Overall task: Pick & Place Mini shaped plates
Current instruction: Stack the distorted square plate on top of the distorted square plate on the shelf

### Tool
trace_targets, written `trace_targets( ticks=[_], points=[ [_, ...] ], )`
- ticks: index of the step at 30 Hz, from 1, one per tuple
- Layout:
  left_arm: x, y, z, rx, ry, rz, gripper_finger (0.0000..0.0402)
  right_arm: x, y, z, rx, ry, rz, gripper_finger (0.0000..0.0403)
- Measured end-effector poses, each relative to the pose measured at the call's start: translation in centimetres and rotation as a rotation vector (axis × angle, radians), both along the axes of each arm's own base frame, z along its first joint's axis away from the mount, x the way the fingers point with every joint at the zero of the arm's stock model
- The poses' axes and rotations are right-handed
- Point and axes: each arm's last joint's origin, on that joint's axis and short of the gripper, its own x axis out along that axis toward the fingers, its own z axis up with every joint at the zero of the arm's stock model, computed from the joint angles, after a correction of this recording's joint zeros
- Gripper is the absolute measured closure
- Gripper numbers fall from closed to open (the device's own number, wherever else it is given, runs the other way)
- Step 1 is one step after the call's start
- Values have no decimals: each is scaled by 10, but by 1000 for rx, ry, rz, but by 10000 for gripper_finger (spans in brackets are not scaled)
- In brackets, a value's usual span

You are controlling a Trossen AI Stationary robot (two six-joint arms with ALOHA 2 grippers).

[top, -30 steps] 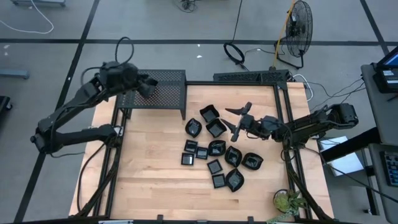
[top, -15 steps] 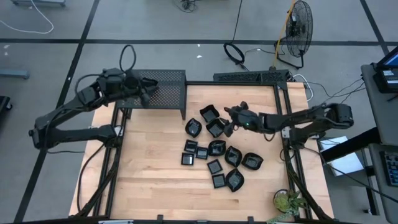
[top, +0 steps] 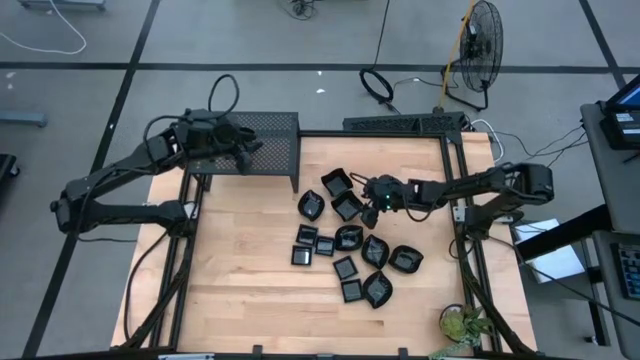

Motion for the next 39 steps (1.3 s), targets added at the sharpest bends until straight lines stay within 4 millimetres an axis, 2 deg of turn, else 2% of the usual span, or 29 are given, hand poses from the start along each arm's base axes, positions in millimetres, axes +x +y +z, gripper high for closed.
trace_targets(
  ticks=[11, 24, 27, 39],
  points=[
    [1, 2, -1, 20, 17, 29, 256, 4, -7, -7, 32, 13, 13, 182],
    [1, 2, -1, 26, 21, 26, 256, 5, -8, -6, -8, 15, 48, 275],
    [1, 2, -1, 26, 21, 26, 256, 5, -8, -6, -9, 15, 47, 287],
    [1, 2, -1, 26, 21, 26, 256, 5, -8, -6, -11, 15, 44, 259]
  ],
)
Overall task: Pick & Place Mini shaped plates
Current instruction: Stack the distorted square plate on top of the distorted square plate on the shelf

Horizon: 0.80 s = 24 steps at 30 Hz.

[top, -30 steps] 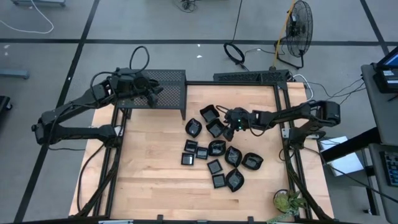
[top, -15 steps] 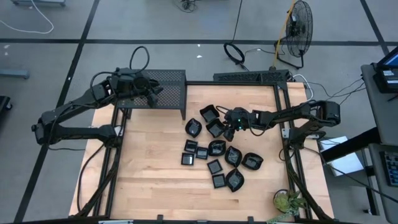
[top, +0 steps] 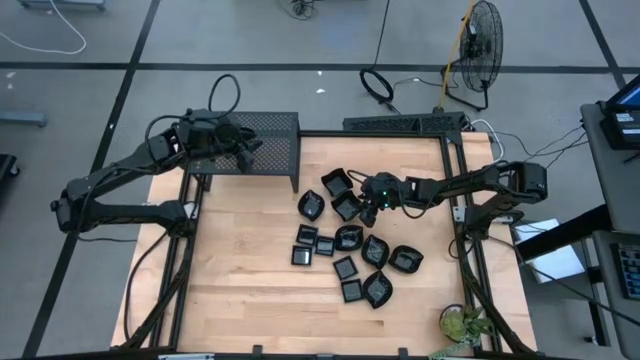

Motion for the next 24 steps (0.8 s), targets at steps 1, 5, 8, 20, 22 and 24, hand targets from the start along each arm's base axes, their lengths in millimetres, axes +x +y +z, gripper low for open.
trace_targets(
  ticks=[1, 5, 8, 20, 22, 24],
  points=[
    [0, 0, 0, 0, 0, 0, 256, 0, 0, 0, 0, 0, 0, 259],
    [0, 0, 0, 0, 0, 0, 256, 1, 0, 1, -11, -14, 7, 259],
    [0, 0, 0, 0, 0, 0, 256, 1, 0, 1, -11, -12, 7, 259],
    [0, 0, 0, 2, -2, 0, 256, 3, -8, -8, -8, -5, -11, 257],
    [0, 0, 0, 2, -4, 0, 256, 2, -10, -11, 13, 6, -5, 257],
    [0, 0, 0, 3, -4, 0, 256, 2, -12, -12, 11, 2, -13, 257]
  ],
)
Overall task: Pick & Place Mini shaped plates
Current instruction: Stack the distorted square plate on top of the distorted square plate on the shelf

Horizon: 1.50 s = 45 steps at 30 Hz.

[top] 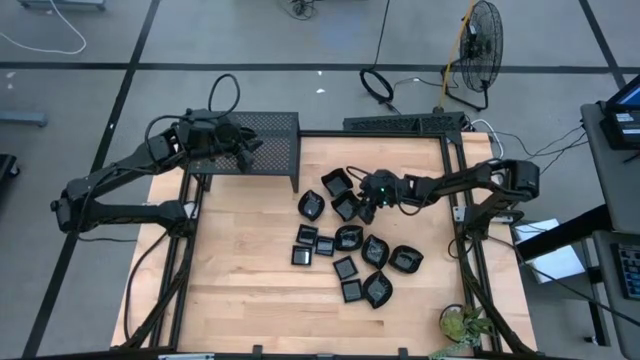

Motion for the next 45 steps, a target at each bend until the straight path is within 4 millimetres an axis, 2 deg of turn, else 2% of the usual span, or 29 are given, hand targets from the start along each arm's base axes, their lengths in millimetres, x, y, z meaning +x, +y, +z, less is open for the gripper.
trace_targets(
  ticks=[8, 22, 28, 38, 45],
  points=[
    [0, 0, 0, 0, 0, 0, 256, -1, -2, 0, 1, 4, -9, 274],
    [0, 0, 0, 0, 0, 0, 256, -1, -2, 0, -27, 20, 23, 395],
    [0, 0, 0, 0, 0, 0, 256, -3, -2, 3, -48, 25, 44, 400],
    [0, 0, 0, -1, 0, 0, 256, -8, 2, 27, -95, -44, 50, 403],
    [0, 0, 0, -5, -3, 0, 256, -7, 17, 45, -293, -67, 9, 403]
  ],
)
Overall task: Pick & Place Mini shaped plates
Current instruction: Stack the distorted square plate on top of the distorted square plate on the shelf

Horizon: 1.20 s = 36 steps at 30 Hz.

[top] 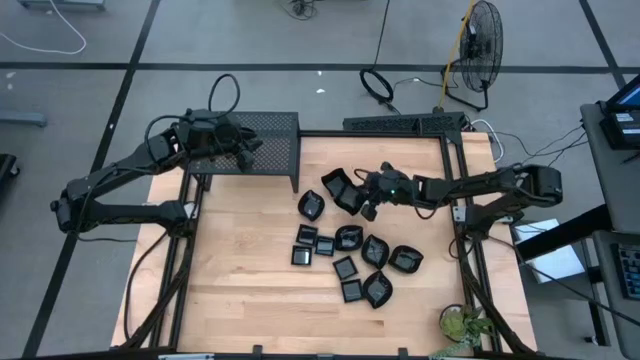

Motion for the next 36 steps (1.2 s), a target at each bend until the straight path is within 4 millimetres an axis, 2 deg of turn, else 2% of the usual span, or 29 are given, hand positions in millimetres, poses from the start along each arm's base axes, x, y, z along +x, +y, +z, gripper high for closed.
trace_targets(
  ticks=[9, 15, 24, 29, 33, 36],
  points=[
    [3, -4, 0, -37, -22, -41, 256, 7, 18, 15, -276, -86, 14, 403],
    [7, -12, 0, -38, -23, -91, 256, 2, 23, 14, -427, -155, -7, 403],
    [18, -21, -3, -45, -9, -155, 256, -11, 33, 15, -561, -307, 32, 403],
    [43, -23, -17, -78, 38, -225, 256, -17, 36, 15, -580, -371, 28, 403],
    [74, -29, -35, -99, 69, -324, 256, -17, 36, 15, -580, -369, 28, 403],
    [96, -38, -45, -39, 84, -364, 256, -17, 36, 14, -580, -361, 27, 403]
  ],
)
